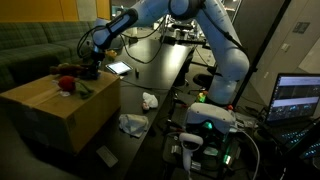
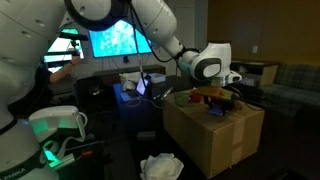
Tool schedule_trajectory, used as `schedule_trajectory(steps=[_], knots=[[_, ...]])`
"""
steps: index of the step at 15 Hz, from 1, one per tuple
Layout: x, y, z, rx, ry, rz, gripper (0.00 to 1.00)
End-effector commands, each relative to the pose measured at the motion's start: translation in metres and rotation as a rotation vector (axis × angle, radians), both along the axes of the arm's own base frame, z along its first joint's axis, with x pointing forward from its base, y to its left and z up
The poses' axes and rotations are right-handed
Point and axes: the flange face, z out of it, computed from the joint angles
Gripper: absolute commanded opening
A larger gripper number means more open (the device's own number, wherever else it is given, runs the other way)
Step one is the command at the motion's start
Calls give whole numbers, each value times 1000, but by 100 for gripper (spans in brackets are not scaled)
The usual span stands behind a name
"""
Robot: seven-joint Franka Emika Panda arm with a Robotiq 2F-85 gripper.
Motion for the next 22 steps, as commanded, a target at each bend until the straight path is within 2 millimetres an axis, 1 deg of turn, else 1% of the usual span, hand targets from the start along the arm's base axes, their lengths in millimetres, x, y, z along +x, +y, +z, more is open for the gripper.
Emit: schedule_trajectory(steps=[1, 3, 4, 6, 9, 10, 11, 12, 14, 15, 17, 20, 22], knots=[[-3, 4, 15, -6, -3, 14, 34], [-11, 7, 22, -16, -5, 22, 25], [-16, 9, 27, -21, -3, 23, 25], [-30, 15, 34, -29, 10, 37, 20], [-57, 21, 44, -36, 48, 60, 15], [-70, 21, 45, -39, 69, 57, 12], [-80, 20, 46, -40, 85, 56, 7], [-96, 14, 45, -37, 111, 50, 1], [-122, 6, 42, -34, 155, 43, 0], [-135, -1, 40, -31, 176, 36, 2], [-162, -15, 34, -23, 209, 9, 2], [-197, -37, 17, -34, 254, -38, 2], [-214, -50, -3, -47, 286, -68, 2]])
